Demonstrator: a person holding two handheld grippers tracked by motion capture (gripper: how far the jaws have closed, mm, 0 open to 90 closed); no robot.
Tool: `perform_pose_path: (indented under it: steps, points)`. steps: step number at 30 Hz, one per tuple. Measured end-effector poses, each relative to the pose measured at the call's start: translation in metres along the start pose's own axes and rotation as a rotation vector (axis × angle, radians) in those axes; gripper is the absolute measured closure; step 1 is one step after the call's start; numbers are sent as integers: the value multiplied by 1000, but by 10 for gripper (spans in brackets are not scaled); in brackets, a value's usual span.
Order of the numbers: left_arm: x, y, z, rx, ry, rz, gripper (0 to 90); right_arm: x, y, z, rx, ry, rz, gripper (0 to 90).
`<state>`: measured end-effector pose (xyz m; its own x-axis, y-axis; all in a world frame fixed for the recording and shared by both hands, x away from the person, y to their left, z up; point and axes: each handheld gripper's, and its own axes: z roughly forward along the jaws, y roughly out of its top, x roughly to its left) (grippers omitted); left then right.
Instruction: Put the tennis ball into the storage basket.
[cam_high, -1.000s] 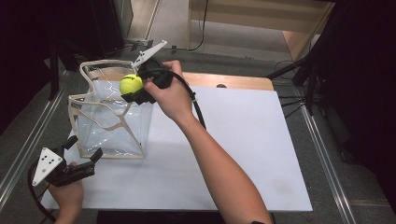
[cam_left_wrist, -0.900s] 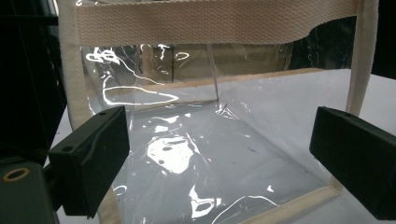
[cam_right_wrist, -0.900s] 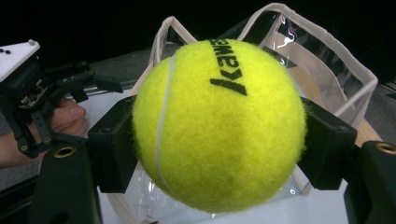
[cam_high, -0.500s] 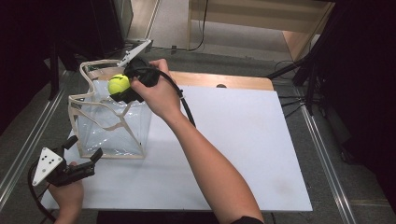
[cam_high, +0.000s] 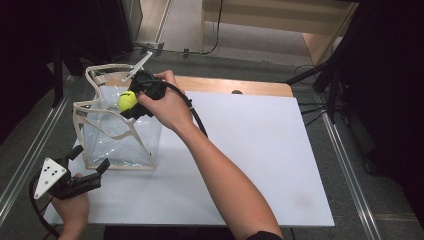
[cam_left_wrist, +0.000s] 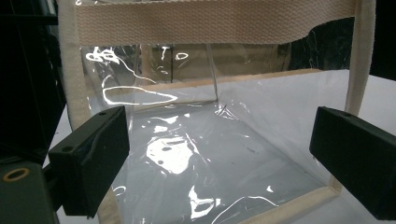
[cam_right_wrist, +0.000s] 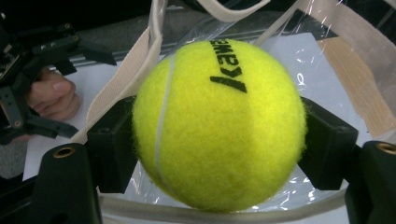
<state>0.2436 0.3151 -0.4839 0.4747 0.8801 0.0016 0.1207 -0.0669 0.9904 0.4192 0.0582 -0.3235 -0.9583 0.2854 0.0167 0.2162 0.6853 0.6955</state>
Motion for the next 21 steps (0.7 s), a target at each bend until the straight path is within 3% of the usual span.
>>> perform_pose_path:
  steps: [3, 5, 10, 11, 21]
  points:
    - [0, 0, 0, 0, -1, 1, 54, 1, -1, 1, 8, 4, -17, 205]
    - [0, 0, 0, 0, 0, 0, 54, 4, -1, -3, -14, 6, -6, 101]
    - [0, 0, 0, -3, 1, -4, 54, 5, -1, -14, -61, -13, 0, 81]
    - [0, 0, 0, -1, 1, -4, 54, 4, -3, -19, -91, 3, 13, 0]
    - [0, 0, 0, 0, 0, -2, 54, 6, -20, -35, -122, -47, 45, 0]
